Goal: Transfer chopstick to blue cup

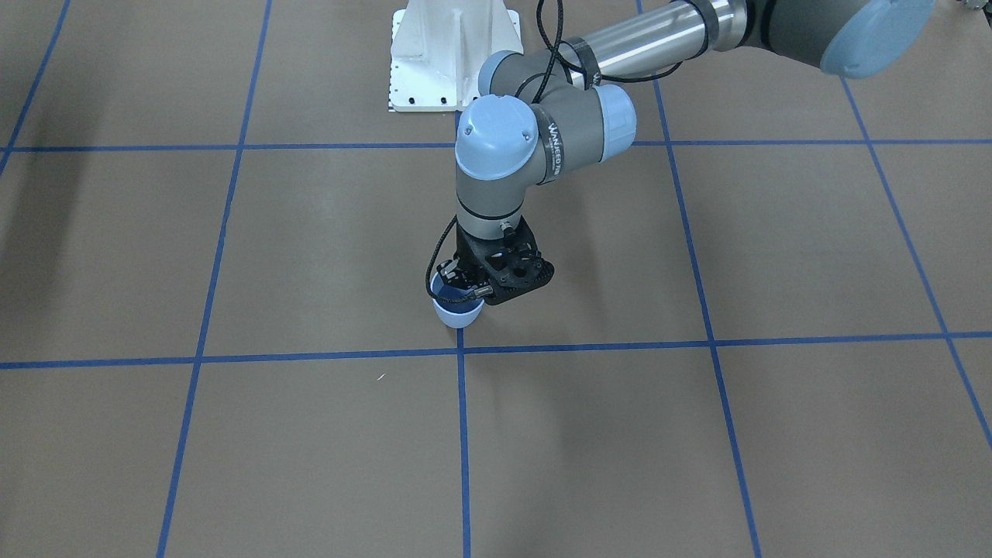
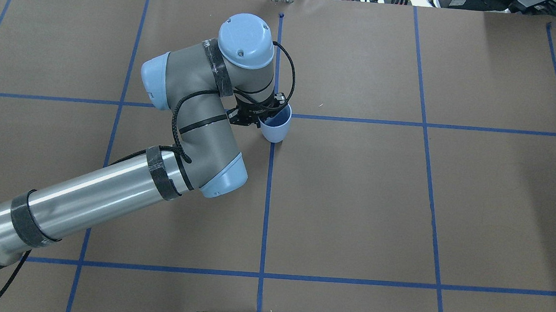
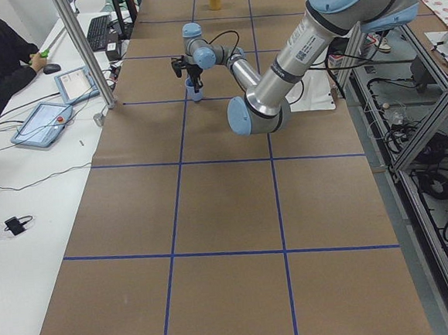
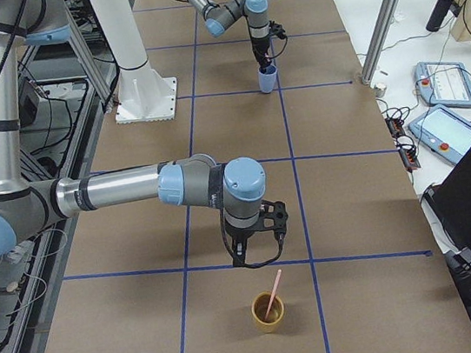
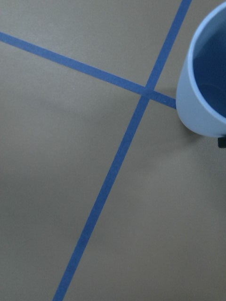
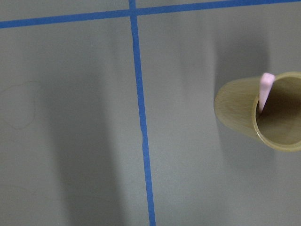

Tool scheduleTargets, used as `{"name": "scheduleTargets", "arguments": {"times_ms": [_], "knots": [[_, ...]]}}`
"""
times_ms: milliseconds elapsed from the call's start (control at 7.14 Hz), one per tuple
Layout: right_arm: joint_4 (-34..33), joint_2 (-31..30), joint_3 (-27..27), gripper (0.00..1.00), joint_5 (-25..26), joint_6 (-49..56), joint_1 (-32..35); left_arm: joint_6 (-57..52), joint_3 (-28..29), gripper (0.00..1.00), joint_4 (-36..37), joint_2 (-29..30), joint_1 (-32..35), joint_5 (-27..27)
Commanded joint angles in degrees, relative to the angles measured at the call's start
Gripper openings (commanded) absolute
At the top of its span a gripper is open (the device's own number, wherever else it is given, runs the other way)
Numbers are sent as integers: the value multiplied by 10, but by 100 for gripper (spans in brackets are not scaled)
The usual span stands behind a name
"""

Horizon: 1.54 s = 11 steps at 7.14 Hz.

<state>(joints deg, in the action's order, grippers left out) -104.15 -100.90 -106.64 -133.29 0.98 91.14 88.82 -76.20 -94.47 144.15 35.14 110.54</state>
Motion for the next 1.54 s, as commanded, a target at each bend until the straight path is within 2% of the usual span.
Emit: {"name": "scheduleTargets", "arguments": {"times_ms": [0, 280, 561, 841, 981, 1121, 1261, 1401], "knots": [[0, 0, -1, 100, 0, 1, 0, -5, -10, 98, 0, -8, -2, -2], [0, 8, -5, 100, 0, 1, 1, -15, -87, 99, 7, -34, 17, 5], [-3, 9, -23, 100, 6, 3, 3, -22, -171, 99, 39, -76, 72, 62], [-5, 5, -17, 100, 4, -1, 3, -117, -288, 98, 185, -97, 119, 84], [0, 7, 13, 100, 7, 0, 2, -159, -321, 99, 250, -98, 144, 85], [2, 10, 23, 100, 9, 13, 2, -192, -330, 98, 279, -99, 167, 85], [27, 19, 31, 100, 13, 23, 3, -203, -340, 98, 281, -115, 174, 85], [92, 27, 55, 100, 29, 36, 9, -215, -350, 98, 283, -122, 182, 85]]}}
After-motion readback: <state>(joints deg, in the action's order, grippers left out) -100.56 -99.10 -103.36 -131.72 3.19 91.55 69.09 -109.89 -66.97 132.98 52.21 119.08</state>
